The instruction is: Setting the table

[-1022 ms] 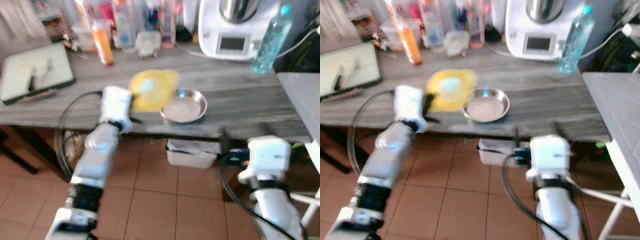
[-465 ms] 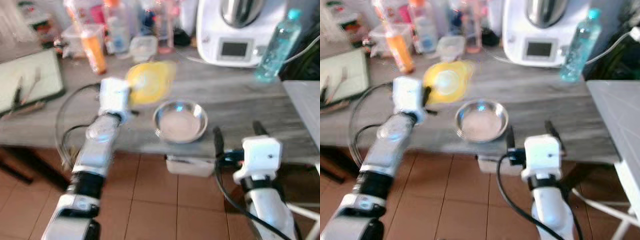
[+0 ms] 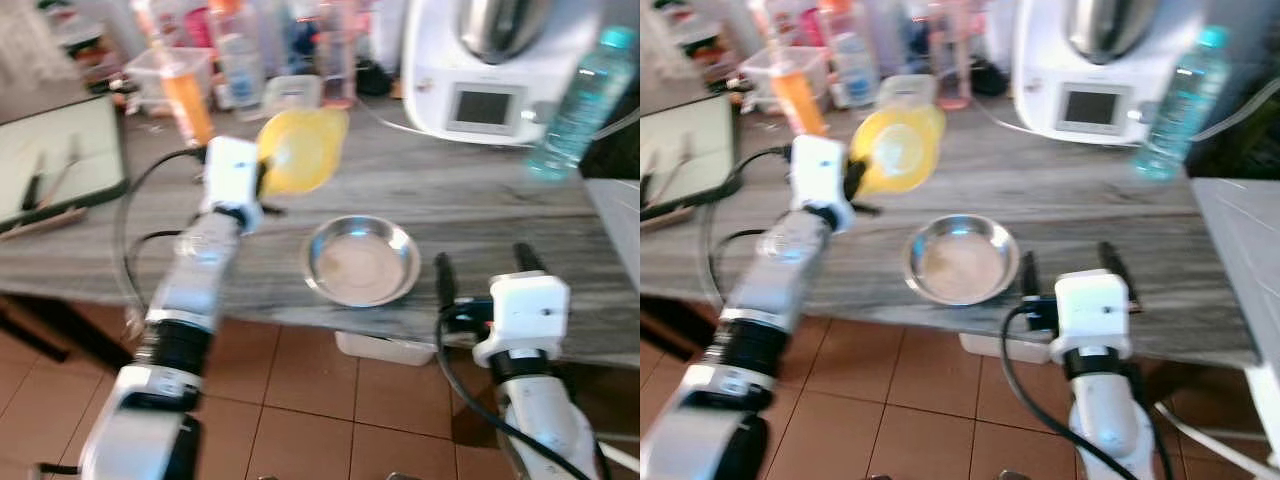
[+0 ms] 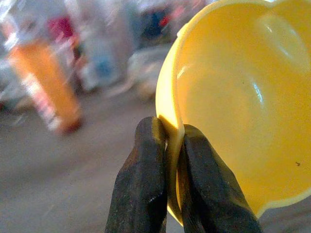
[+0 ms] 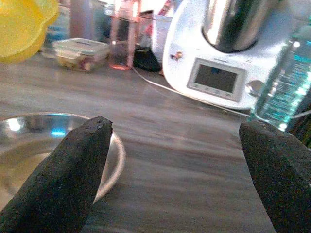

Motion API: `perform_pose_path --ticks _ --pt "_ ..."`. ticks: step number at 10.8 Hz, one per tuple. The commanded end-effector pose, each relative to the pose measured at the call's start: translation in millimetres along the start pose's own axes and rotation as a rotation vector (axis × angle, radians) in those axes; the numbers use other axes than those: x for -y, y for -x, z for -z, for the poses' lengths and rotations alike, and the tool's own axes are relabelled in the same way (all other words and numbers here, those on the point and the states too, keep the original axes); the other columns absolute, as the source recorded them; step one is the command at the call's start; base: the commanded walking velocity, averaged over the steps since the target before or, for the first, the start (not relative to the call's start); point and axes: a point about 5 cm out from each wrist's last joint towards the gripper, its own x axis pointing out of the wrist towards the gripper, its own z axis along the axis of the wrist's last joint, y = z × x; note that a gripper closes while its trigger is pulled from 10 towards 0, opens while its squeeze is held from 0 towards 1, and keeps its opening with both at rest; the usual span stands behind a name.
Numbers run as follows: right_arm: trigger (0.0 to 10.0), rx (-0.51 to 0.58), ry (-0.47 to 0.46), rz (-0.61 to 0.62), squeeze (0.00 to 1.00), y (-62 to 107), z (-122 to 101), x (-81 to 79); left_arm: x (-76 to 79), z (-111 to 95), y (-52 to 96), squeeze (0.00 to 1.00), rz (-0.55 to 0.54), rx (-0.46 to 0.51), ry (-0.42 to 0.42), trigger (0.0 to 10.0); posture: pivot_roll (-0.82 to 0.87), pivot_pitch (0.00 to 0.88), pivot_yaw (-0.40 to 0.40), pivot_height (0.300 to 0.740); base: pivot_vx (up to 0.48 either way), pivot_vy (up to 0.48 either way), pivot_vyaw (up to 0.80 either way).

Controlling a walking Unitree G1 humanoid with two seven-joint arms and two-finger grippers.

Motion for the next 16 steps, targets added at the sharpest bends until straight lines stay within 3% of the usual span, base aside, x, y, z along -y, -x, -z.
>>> perform_pose_path --ticks 1,3,5,8,10,11,13,16 --pt "10.0 0.004 0.0 -0.007 0.0 1.4 -2 0.0 -6.6 -5 -6.1 0.0 -0.01 -0.06 0.015 10.0 -0.04 0.129 0.07 0.74 0.0 0.0 0.0" --pt "10.0 0.03 0.05 -0.07 0.0 -0.9 -7 -7.0 -10.3 -17 -19.7 0.0 0.024 -0.14 0.072 10.0 -0.04 0.118 0.066 0.74 0.0 0.0 0.0" --pt "10.0 0.034 0.06 -0.078 0.0 -3.0 -7 -9.7 -6.7 -13 -25.0 0.0 0.146 -0.248 0.161 10.0 -0.04 0.117 0.072 0.74 0.0 0.0 0.0" --pt "10.0 0.027 0.061 -0.066 0.0 -1.5 -6 -9.1 12.8 0 -19.4 0.0 0.318 -0.4 0.147 10.0 -0.05 0.123 0.079 0.74 0.0 0.0 0.0" --pt "10.0 -0.005 0.009 -0.096 0.0 4.1 -5 -13.4 10.8 7 -19.8 0.0 0.346 -0.46 0.126 10.0 -0.05 0.13 0.081 0.74 0.0 0.0 0.0" --pt "10.0 -0.043 -0.075 -0.138 0.0 8.9 -5 -19.3 10.3 7 -20.0 0.0 0.351 -0.466 0.121 10.0 -0.05 0.136 0.082 0.74 0.0 0.0 0.0" --pt "10.0 -0.107 -0.142 -0.196 0.0 21.3 -6 -28.0 11.9 5 -20.5 0.0 0.363 -0.476 0.125 10.0 -0.06 0.139 0.086 0.74 0.0 0.0 0.0" --pt "10.0 -0.148 -0.14 -0.204 0.0 29.0 -4 -32.5 13.9 0 -26.3 0.0 0.34 -0.478 0.095 10.0 -0.07 0.136 0.098 0.74 0.0 0.0 0.0"
